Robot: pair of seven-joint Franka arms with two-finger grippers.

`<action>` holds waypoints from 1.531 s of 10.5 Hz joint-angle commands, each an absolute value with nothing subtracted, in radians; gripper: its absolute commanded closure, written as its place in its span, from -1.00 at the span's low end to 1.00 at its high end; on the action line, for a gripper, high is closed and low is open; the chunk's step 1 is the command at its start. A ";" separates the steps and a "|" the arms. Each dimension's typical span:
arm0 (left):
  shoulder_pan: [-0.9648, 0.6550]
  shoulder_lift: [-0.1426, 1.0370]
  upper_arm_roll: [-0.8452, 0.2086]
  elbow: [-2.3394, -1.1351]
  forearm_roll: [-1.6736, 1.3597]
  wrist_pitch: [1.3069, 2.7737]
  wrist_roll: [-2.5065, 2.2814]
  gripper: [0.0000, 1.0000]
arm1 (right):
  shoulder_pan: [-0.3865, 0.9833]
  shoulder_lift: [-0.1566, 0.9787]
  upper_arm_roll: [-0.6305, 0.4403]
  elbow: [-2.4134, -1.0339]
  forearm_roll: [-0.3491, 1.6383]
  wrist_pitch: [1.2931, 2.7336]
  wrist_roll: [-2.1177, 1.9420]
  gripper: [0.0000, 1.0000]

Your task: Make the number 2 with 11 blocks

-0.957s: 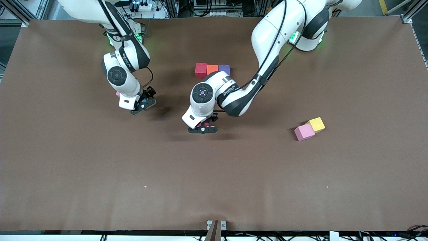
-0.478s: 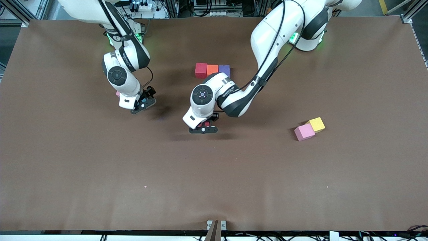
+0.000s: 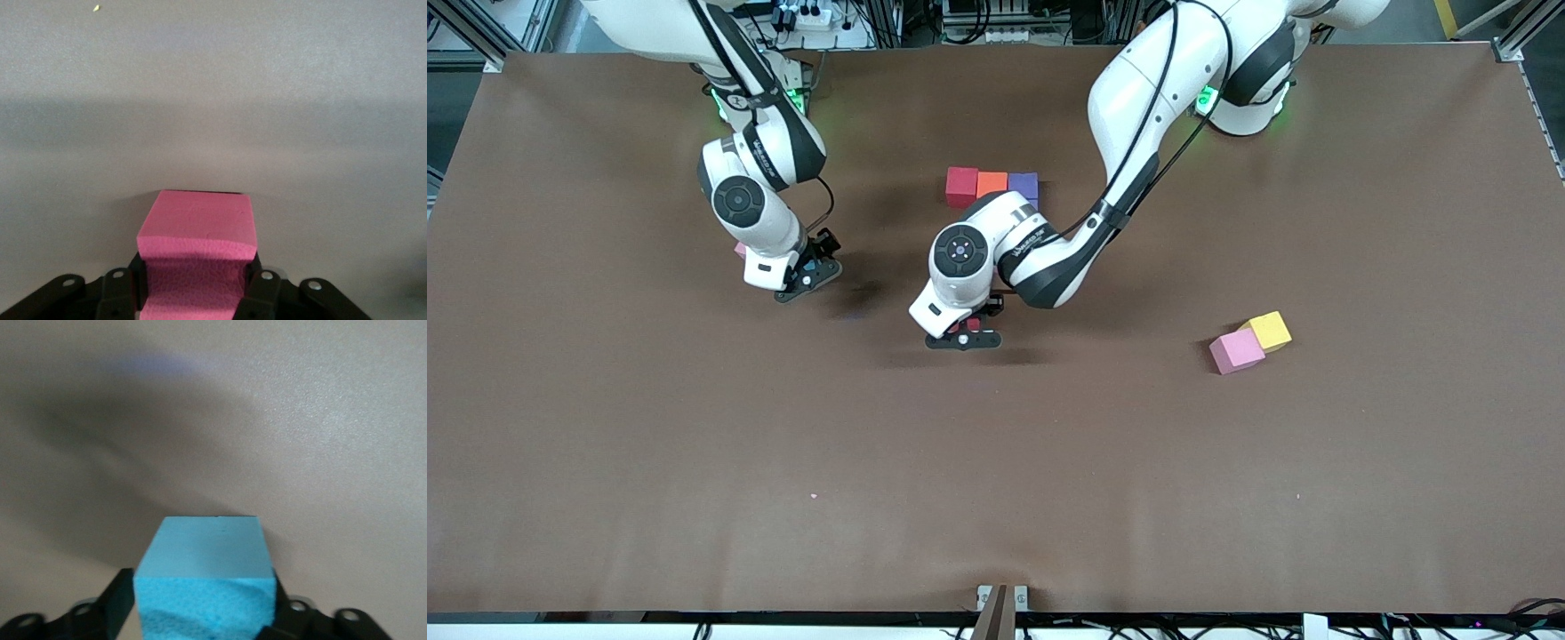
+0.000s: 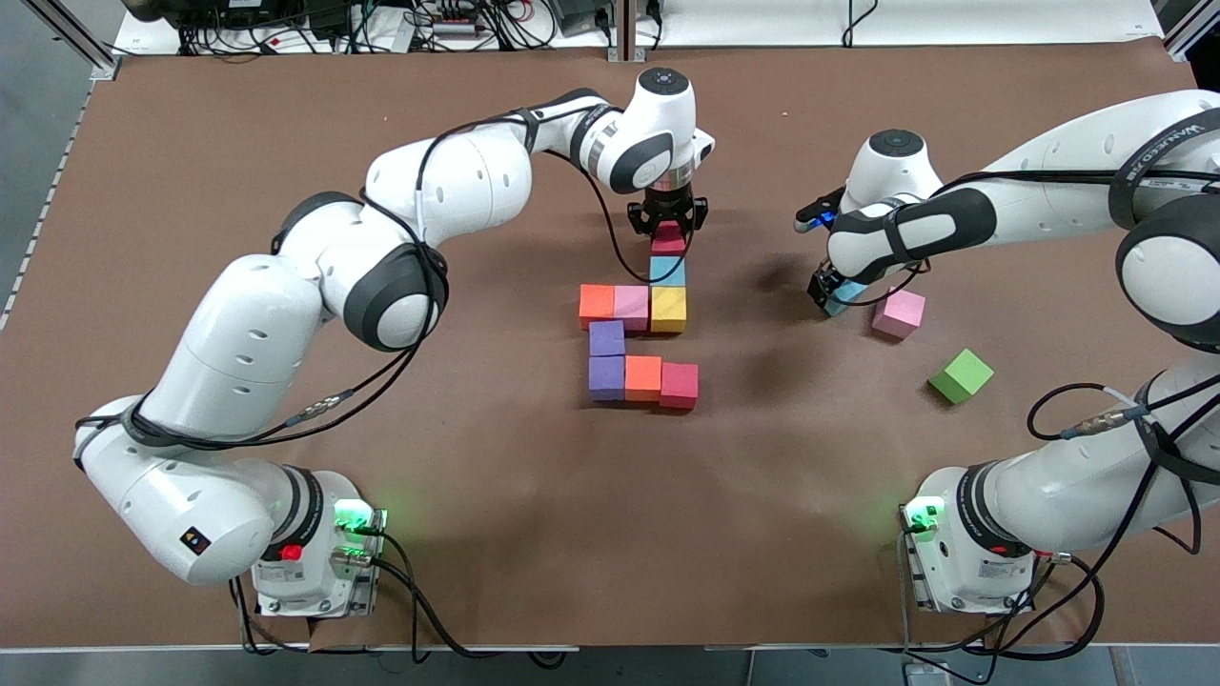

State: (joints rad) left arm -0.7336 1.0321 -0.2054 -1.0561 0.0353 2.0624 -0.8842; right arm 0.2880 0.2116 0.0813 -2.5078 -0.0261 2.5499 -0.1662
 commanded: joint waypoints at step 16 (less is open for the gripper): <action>-0.733 0.947 -0.186 -1.052 0.014 2.008 -0.888 -1.00 | 0.285 0.179 0.095 -2.364 -0.038 2.416 -0.169 0.64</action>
State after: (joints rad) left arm -0.7314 1.0151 -0.2015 -1.0422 0.0352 2.0317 -0.8841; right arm 0.2892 0.1921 0.0884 -2.3669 -0.0262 2.4349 -0.1669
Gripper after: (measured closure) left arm 0.000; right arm 0.414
